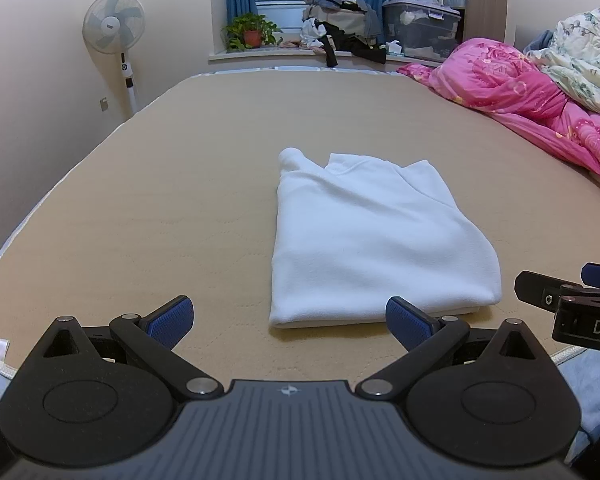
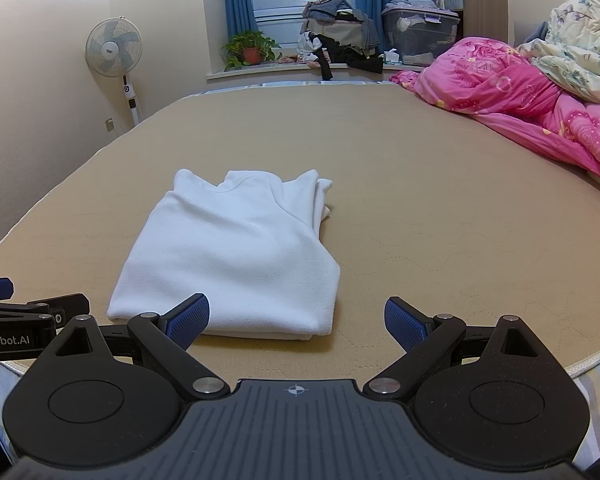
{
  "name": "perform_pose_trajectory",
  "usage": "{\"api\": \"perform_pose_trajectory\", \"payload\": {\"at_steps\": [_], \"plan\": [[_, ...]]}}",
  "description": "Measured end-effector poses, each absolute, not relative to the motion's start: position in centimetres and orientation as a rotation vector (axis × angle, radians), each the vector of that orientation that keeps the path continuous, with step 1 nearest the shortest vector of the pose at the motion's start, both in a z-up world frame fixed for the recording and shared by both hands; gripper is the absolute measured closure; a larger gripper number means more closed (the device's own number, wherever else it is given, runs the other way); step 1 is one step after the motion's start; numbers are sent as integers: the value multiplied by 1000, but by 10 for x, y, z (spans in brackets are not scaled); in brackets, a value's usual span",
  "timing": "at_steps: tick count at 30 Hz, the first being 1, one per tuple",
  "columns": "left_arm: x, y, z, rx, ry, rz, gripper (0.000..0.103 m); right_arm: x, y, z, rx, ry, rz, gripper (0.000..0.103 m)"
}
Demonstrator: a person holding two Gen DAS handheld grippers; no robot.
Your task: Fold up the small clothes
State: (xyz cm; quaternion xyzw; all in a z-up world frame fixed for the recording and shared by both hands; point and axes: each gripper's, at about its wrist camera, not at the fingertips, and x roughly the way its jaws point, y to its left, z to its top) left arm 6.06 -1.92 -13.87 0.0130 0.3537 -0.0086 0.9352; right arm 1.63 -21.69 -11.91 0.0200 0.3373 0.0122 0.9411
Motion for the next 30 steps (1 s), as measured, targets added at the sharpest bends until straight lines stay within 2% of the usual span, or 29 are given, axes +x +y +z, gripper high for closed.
{"api": "perform_pose_trajectory", "payload": {"at_steps": [30], "plan": [[60, -16, -139, 57, 690, -42, 1, 16, -217, -119, 41, 688, 25, 8]]}}
